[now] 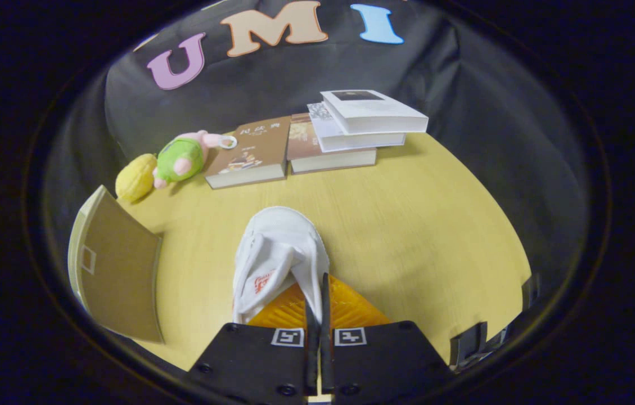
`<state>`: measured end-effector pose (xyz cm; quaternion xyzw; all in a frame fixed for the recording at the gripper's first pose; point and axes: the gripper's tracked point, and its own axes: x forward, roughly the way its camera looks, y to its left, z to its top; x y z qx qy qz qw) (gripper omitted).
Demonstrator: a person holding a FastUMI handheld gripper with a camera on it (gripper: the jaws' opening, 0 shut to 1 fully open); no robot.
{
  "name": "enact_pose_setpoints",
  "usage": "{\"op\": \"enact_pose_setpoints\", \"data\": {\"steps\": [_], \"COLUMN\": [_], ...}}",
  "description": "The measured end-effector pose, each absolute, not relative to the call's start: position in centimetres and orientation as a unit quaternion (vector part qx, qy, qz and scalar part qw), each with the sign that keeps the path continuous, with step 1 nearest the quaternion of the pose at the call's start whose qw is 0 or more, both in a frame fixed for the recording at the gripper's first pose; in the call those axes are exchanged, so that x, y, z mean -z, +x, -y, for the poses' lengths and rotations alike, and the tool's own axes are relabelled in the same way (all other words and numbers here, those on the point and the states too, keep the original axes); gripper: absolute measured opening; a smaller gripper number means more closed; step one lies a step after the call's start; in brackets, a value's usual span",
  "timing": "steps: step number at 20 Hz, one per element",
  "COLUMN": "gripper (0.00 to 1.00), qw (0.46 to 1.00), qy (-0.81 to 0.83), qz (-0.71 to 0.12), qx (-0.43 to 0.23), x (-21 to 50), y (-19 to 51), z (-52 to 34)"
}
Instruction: Open the storage box then place both shoes into the box .Put the left shoe in first, then the right shoe, with the right side of both shoes facing outward in a uniform manner.
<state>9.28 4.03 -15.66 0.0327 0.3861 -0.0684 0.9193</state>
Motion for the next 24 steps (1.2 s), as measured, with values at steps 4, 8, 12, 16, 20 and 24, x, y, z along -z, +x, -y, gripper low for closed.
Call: {"op": "enact_pose_setpoints", "data": {"steps": [4, 8, 12, 16, 20, 24], "gripper": [0.06, 0.06, 0.06, 0.06, 0.06, 0.06], "qw": [0.93, 0.932, 0.935, 0.932, 0.923, 0.92], "qy": [0.035, 0.061, 0.063, 0.07, 0.08, 0.083], "qz": [-0.365, -0.355, -0.337, -0.326, -0.338, -0.358], "qx": [0.021, -0.041, -0.089, -0.143, -0.165, -0.135], "x": [11.4, 7.2, 2.9, -0.2, -0.3, 2.3], "y": [7.7, 6.6, 6.7, 6.9, 7.7, 9.9], "z": [-7.9, -13.5, -19.6, -26.8, -33.5, -37.1]}}
